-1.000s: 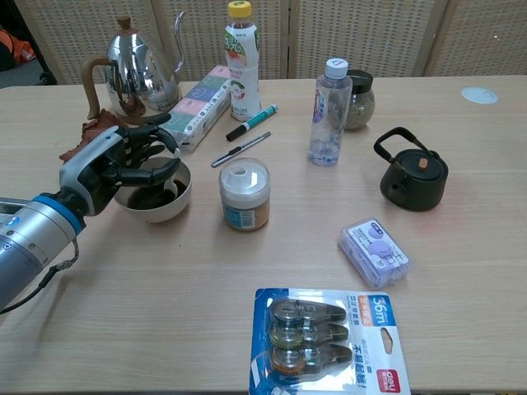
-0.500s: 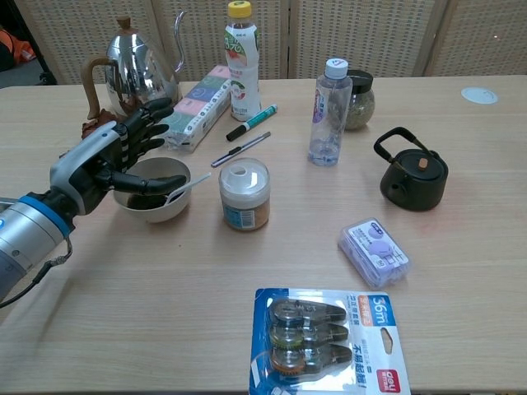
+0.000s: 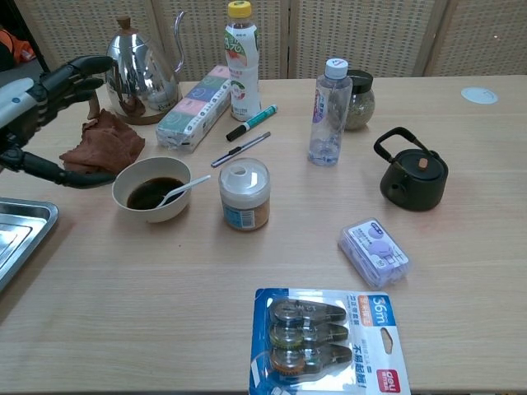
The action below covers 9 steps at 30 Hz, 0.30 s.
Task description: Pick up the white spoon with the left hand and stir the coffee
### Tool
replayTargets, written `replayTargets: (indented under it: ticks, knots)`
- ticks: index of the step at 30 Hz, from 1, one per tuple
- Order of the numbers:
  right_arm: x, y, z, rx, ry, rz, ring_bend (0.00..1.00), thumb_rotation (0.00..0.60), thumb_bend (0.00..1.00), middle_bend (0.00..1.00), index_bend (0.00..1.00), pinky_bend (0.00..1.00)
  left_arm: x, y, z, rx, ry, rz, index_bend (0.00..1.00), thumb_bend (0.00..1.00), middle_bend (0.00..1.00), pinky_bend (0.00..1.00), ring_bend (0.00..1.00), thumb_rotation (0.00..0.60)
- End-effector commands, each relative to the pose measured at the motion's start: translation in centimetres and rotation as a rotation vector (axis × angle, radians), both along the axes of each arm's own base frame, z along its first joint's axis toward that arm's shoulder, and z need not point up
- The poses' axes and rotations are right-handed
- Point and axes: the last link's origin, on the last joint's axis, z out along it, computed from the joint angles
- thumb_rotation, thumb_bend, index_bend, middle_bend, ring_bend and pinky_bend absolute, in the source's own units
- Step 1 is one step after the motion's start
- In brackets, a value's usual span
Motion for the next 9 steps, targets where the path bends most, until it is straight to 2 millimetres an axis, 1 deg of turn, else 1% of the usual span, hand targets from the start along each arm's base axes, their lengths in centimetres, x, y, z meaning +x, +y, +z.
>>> replayTargets:
  ticks: [1, 2, 3, 4, 7, 9]
  knots:
    - [0.1, 0.1, 0.0, 0.001, 0.000, 0.007, 0.00, 0.600, 0.00, 0.00, 0.00, 0.00, -2.2, -2.2, 3.6, 0.070, 0.174, 0.028, 0.00, 0.00, 0.00, 0.00, 0.00, 0.600]
    - [0.2, 0.2, 0.0, 0.001, 0.000, 0.010, 0.00, 0.600, 0.00, 0.00, 0.00, 0.00, -2.8, -2.7, 4.4, 0.082, 0.213, 0.043, 0.00, 0.00, 0.00, 0.00, 0.00, 0.600]
    - [0.3, 0.3, -0.1, 0.001, 0.002, 0.018, 0.00, 0.600, 0.00, 0.00, 0.00, 0.00, -4.7, -4.0, 6.2, 0.117, 0.327, 0.091, 0.00, 0.00, 0.00, 0.00, 0.00, 0.600]
    - [0.4, 0.3, -0.1, 0.001, 0.004, 0.022, 0.00, 0.600, 0.00, 0.00, 0.00, 0.00, -5.4, -5.1, 7.3, 0.118, 0.385, 0.115, 0.00, 0.00, 0.00, 0.00, 0.00, 0.600]
    - [0.6, 0.5, -0.1, -0.002, 0.008, 0.030, 0.00, 0.600, 0.00, 0.00, 0.00, 0.00, -5.7, -7.0, 9.3, 0.127, 0.493, 0.178, 0.00, 0.00, 0.00, 0.00, 0.00, 0.600]
    - [0.7, 0.6, -0.2, 0.000, 0.009, 0.036, 0.00, 0.600, 0.00, 0.00, 0.00, 0.00, -5.8, -8.1, 10.2, 0.145, 0.544, 0.214, 0.00, 0.00, 0.00, 0.00, 0.00, 0.600]
